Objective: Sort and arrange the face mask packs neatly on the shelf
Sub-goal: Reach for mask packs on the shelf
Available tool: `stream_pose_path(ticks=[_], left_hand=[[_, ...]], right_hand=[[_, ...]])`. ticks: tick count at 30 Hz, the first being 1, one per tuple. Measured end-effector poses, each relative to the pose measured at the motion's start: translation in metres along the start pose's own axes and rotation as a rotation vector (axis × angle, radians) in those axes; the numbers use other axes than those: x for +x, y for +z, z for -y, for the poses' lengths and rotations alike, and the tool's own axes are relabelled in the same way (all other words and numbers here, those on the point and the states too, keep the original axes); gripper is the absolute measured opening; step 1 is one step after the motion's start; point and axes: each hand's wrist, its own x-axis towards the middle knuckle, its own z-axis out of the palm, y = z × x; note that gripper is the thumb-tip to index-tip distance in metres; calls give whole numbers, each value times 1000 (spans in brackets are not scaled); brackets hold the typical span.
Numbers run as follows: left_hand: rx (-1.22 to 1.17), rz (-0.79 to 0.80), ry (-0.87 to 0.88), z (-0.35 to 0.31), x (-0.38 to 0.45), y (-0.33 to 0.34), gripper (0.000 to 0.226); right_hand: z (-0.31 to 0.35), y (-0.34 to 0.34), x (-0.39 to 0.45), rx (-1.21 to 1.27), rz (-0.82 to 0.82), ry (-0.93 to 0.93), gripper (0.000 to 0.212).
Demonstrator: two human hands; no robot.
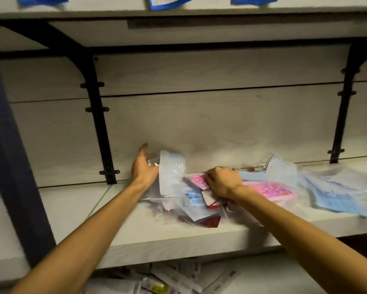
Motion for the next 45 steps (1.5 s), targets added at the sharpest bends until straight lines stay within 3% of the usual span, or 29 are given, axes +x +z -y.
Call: stream_pose_path(ticks=[2, 5, 12, 19, 23, 25, 30, 35, 42, 45], left_hand=[[-129, -27, -75, -1, 0, -5, 99], [-168, -89, -124, -5, -4, -19, 96], [-322, -32, -43, -42, -25, -62, 46], [-268, -103, 88, -59, -56, -111, 22], [-217, -124, 195, -56, -65, -136, 18], [-220, -87, 228, -54, -72, -148, 21], [-219, 95, 319, -41, -108, -173, 45], [-269, 230, 368, -31, -153, -205, 40], [-524, 158, 260, -16, -192, -297, 27], [-709, 120, 80, 2, -196, -353, 34]], right_hand=[[-1, 1, -1, 26, -108, -62, 31], [-4, -1, -3, 96, -233, -120, 33], [2, -19, -6, 221, -301, -124, 22], [27, -36, -28, 365, -260, -120, 13], [40, -37, -41, 643, 40, 0, 7], [42, -36, -52, 690, 52, 26, 11], [57, -43, -90, 531, -148, -75, 21], [104, -54, -136, 567, -309, -74, 31], [220, -65, -190, 771, -707, -179, 22], [283, -70, -201, 803, -723, -269, 19]])
